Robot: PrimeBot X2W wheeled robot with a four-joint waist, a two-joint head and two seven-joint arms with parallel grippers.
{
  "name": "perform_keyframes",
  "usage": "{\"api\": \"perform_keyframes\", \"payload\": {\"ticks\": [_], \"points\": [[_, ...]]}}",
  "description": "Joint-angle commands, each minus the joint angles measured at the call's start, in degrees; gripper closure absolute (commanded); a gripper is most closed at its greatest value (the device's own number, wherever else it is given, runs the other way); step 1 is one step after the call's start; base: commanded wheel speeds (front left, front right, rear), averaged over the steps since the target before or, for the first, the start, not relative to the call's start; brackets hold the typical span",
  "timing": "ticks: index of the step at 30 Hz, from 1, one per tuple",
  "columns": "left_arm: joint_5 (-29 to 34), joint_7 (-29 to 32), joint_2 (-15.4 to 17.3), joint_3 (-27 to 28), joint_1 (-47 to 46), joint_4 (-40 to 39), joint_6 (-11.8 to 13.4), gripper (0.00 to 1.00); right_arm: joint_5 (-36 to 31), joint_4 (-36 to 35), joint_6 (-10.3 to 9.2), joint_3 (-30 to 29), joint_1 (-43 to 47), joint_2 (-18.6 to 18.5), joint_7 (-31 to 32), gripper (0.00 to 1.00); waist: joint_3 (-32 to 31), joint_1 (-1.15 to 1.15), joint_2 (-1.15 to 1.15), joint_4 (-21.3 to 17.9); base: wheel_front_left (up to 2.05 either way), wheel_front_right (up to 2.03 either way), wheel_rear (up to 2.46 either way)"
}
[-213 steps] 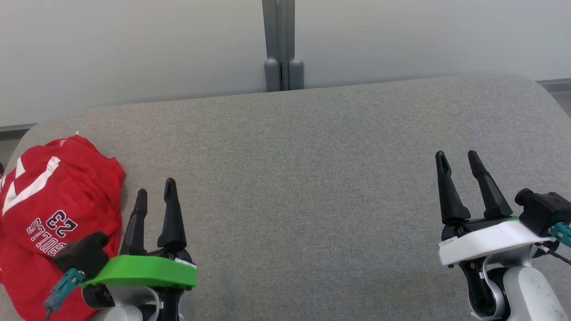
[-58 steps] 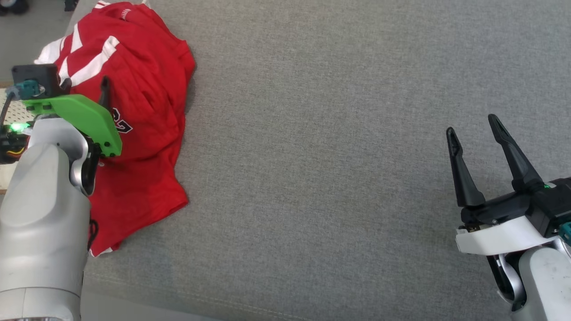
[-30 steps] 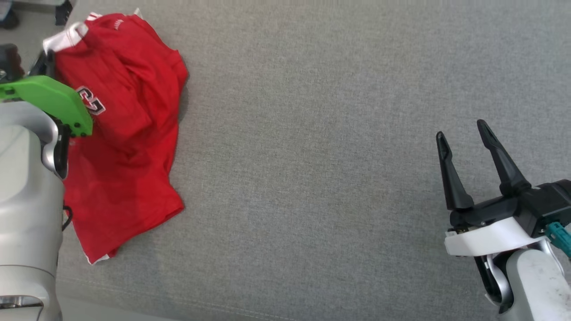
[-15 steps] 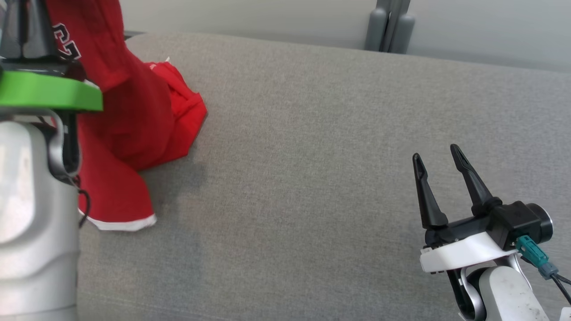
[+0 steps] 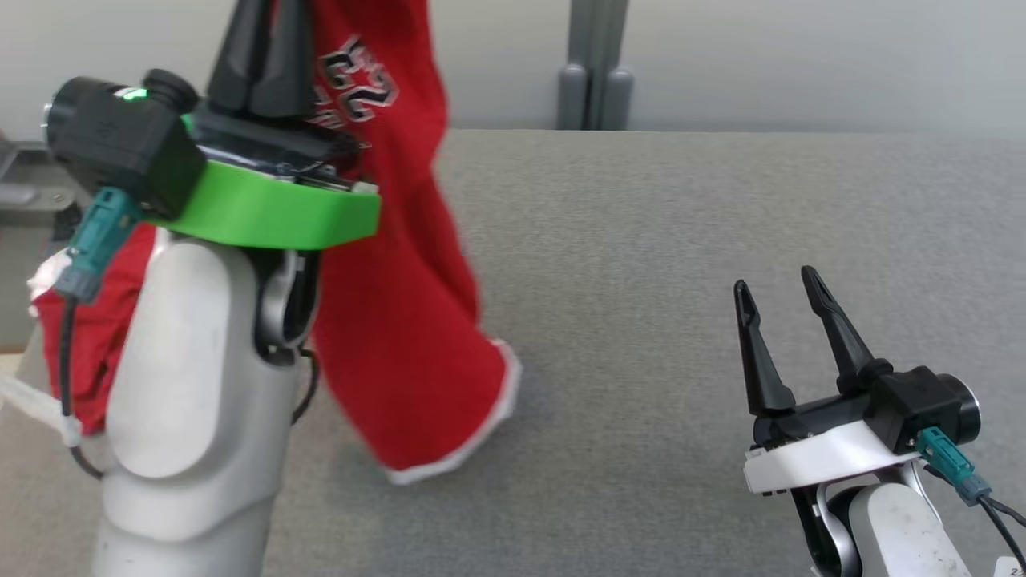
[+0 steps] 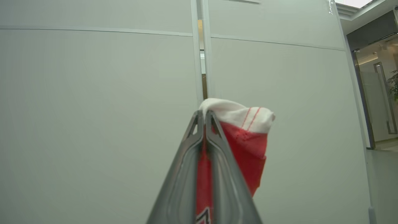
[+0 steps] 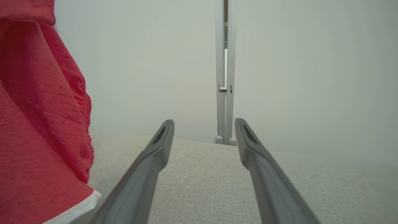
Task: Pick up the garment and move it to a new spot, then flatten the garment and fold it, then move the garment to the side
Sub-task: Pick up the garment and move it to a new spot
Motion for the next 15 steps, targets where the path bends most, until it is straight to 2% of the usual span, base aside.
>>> {"api": "perform_keyframes", "payload": {"ticks": [1,8,13,15], "points": [[-0.48,0.41,-0.58,-0.84,-0.31,-0.69,0.69,1.00,-0.10,-0.23,0.01,-0.06,-0.54,-0.01,-0.19,0.00,0.11,0.00,0.00,-4.77,0.00,0.00,0.00],[-2.37,0.19,-1.94,-7.06,-4.47,-0.42,5.85,1.00,1.09,-0.66,0.01,-0.39,-3.21,0.17,-0.19,0.00,4.09,0.00,0.00,-14.56,0.00,0.00,0.00],[-2.45,-1.37,-1.93,-10.50,-8.60,5.78,9.38,1.00,3.57,-0.58,0.01,-0.29,-5.09,0.20,-0.18,0.00,7.79,0.00,0.00,-22.71,0.00,0.00,0.00],[-1.49,-2.21,-1.88,-11.04,-10.52,9.83,10.00,1.00,4.51,-0.31,0.01,-0.06,-5.56,0.23,-0.18,0.00,9.04,0.00,0.00,-25.80,0.00,0.00,0.00]]}}
